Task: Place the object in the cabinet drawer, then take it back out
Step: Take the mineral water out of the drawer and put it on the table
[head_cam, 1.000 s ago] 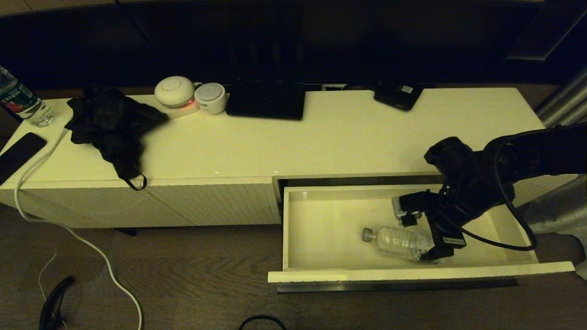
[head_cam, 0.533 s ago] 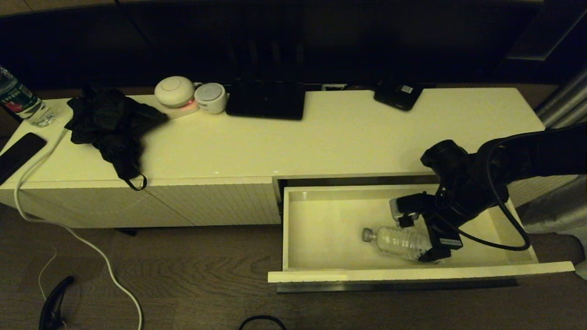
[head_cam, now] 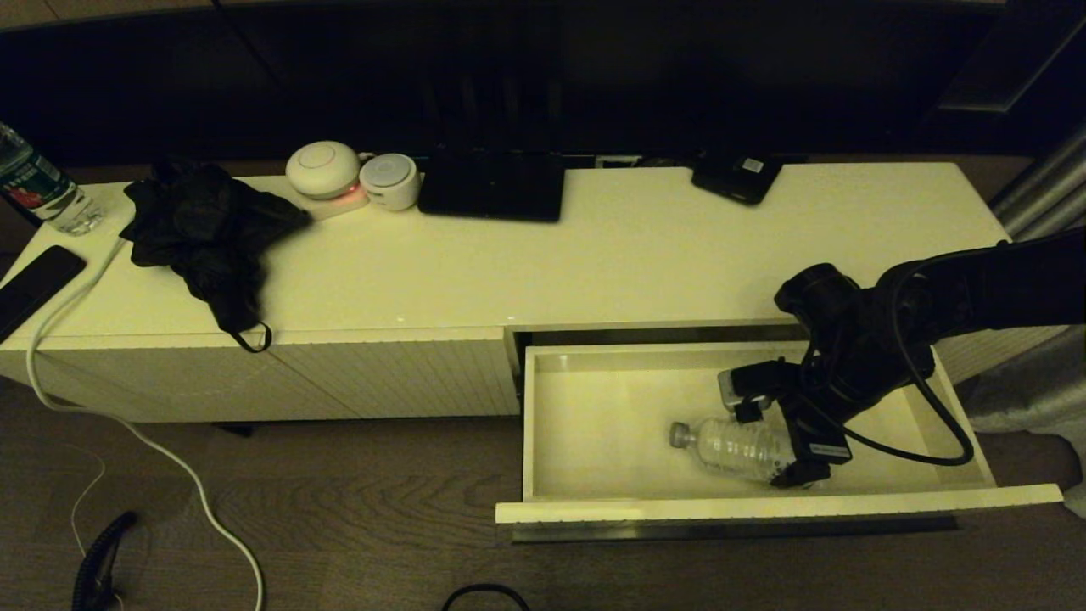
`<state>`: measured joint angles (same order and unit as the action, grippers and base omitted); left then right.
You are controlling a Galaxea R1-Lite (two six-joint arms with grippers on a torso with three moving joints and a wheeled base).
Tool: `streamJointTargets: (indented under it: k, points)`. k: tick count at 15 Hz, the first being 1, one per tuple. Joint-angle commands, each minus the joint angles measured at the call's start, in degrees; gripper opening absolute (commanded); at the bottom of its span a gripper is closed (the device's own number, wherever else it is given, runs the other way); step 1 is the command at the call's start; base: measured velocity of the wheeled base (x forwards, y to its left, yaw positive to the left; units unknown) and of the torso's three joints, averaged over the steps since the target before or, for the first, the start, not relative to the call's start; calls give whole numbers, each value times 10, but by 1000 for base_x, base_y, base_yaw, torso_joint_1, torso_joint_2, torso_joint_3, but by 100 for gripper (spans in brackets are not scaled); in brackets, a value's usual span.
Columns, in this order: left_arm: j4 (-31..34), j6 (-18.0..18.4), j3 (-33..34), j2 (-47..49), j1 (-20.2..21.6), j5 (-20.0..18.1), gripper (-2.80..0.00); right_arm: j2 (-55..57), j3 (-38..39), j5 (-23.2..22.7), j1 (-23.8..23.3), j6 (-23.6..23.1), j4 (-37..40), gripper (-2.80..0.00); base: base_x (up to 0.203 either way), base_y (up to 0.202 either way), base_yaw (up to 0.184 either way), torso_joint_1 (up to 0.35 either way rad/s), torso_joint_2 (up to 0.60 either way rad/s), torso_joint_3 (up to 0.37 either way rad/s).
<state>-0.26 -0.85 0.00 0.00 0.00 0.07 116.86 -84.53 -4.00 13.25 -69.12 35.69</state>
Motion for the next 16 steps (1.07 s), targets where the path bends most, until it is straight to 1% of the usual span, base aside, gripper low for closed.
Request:
streamJointTargets:
  k: [1,6,7,8,16]
  points:
    - [0,0,1,-1,0,0,-280,9,-1,-1,0,-4,1,0,0,0,0,0,0,0]
    - [0,0,0,-1,0,0,-280,10,-1,-1,1,-4,2,0,0,0,0,0,0,0]
    - [0,0,1,-1,0,0,-280,9,-1,-1,1,-4,2,-238,0,0,0,0,0,0]
    - [0,0,0,-1,0,0,-280,9,0,-1,1,-5,2,-280,0,0,0,0,0,0]
    - [0,0,1,-1,0,0,-280,7,8,-1,2,-5,2,-280,0,0,0,0,0,0]
